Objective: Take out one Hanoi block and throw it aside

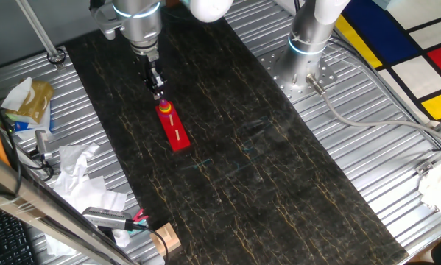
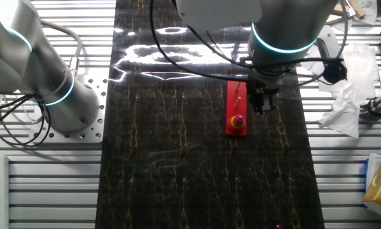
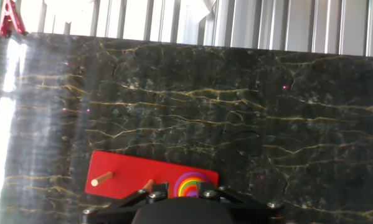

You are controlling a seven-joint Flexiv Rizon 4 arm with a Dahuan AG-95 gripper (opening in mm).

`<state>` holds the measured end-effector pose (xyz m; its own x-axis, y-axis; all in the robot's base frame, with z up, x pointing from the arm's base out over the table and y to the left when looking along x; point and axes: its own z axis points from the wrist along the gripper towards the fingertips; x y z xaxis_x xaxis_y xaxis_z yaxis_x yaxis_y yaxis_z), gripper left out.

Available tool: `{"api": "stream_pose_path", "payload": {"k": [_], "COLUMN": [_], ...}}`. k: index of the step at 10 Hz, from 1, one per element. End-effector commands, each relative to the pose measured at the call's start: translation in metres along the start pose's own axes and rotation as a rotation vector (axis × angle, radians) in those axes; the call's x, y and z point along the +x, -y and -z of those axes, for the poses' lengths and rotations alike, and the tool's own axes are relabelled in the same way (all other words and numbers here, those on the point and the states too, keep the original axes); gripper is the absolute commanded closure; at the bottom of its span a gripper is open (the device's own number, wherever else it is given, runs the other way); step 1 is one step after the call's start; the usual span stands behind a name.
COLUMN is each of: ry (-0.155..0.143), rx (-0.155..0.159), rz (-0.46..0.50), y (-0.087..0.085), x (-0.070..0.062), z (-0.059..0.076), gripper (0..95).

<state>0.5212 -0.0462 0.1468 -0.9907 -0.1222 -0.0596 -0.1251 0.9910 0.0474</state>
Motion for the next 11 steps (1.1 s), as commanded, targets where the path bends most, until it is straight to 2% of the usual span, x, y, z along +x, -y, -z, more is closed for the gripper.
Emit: {"api": "stream_pose_path", "payload": {"k": [1, 11], "ry": [0.007, 0.041], "rx": [0.002, 0.001], "rz": [-0.010, -0.012], "y": [0.000, 0.007], "x": [0.002, 0.012], "z": [0.000, -0.025], "gripper": [76.0, 76.0]}}
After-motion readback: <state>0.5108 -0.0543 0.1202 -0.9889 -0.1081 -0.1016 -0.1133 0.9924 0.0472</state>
